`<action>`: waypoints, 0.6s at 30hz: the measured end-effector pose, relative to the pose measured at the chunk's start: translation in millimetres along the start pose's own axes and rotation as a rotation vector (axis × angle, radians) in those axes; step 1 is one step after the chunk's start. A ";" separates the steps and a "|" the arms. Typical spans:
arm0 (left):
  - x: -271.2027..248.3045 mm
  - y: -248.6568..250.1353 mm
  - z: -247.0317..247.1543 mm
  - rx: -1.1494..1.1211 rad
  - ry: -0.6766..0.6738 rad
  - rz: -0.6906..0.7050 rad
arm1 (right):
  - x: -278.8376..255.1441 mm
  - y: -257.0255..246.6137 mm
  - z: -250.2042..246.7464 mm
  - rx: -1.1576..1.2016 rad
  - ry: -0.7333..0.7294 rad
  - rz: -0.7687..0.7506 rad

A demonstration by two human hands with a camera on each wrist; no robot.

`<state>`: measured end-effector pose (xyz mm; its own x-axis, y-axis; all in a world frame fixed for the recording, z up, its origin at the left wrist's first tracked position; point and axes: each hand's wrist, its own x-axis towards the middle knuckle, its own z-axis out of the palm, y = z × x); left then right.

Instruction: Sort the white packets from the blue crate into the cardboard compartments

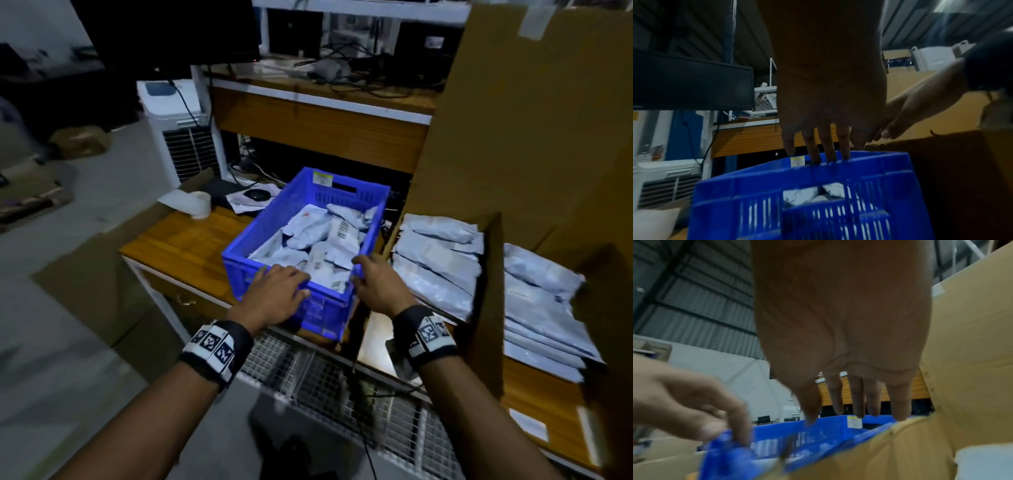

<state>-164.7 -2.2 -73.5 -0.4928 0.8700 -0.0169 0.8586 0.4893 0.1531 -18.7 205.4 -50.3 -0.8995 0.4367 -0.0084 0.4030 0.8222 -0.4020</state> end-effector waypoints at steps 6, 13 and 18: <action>49.0 -26.0 -29.4 -0.028 -0.165 0.093 | 72.9 18.6 -15.5 -0.204 -0.277 0.040; 144.3 -35.0 -66.4 -0.005 -0.615 0.201 | 121.8 27.0 -29.9 -0.272 -0.445 0.130; 227.1 -35.4 -58.4 0.013 -0.551 0.175 | 126.5 23.1 -33.1 -0.347 -0.508 0.162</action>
<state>-315.2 174.5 -25.0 -0.1995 0.8397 -0.5051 0.9240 0.3328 0.1883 -117.6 291.7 -30.3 -0.7560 0.4081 -0.5117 0.4951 0.8679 -0.0394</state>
